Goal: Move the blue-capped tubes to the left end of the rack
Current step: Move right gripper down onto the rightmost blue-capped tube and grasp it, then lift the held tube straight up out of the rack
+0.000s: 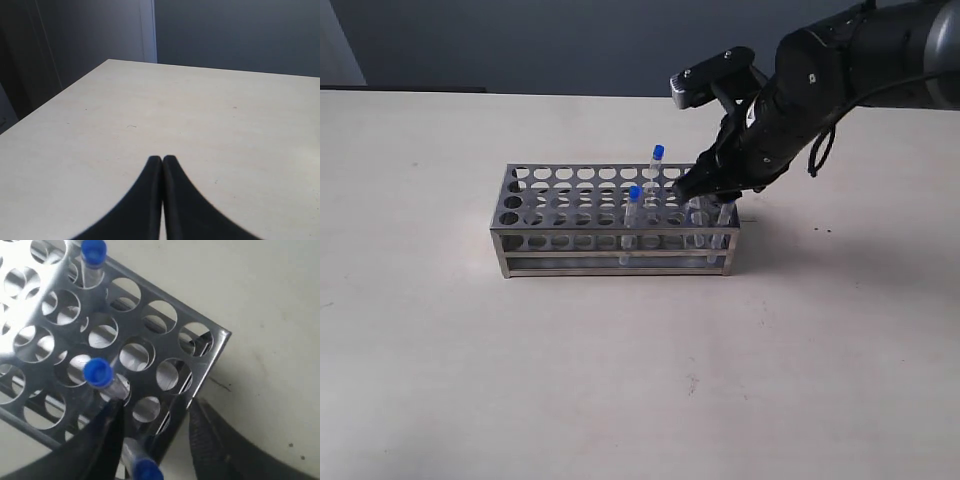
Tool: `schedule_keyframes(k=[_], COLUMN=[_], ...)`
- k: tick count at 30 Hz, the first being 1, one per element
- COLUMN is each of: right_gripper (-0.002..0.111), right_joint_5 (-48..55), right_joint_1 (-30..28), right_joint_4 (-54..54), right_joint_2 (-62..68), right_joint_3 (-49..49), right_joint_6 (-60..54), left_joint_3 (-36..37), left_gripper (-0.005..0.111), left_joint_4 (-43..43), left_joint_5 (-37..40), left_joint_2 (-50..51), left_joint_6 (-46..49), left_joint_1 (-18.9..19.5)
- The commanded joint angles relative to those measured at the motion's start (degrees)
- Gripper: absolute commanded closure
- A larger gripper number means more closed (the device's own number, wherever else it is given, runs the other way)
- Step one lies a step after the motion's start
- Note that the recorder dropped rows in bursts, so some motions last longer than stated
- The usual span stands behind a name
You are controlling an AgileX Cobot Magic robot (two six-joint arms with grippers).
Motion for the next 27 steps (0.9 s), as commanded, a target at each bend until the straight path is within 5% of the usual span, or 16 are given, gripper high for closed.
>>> schedule_keyframes(k=[1,5,27], right_gripper=[0.076,0.108,0.109], right_joint_5=[-0.59,-0.33,-1.91], right_joint_1=[0.20,0.20,0.20], right_joint_4=[-0.08,-0.31,-0.21], right_joint_2=[1.39,1.61,-8.19], right_joint_3=[-0.40,-0.40,-0.40], right_joint_6=[0.27,0.27,0.36], left_joint_3=[0.22,0.22,0.22], left_gripper=[0.106,0.106,0.106], left_joint_4=[-0.31,-0.31,-0.31], left_joint_5=[-0.57,-0.57,-0.57], left_joint_2=[0.19,0.19,0.19], left_joint_6=[-0.10,-0.10,-0.10], left_joint_1=[-0.26,-0.26,-0.26])
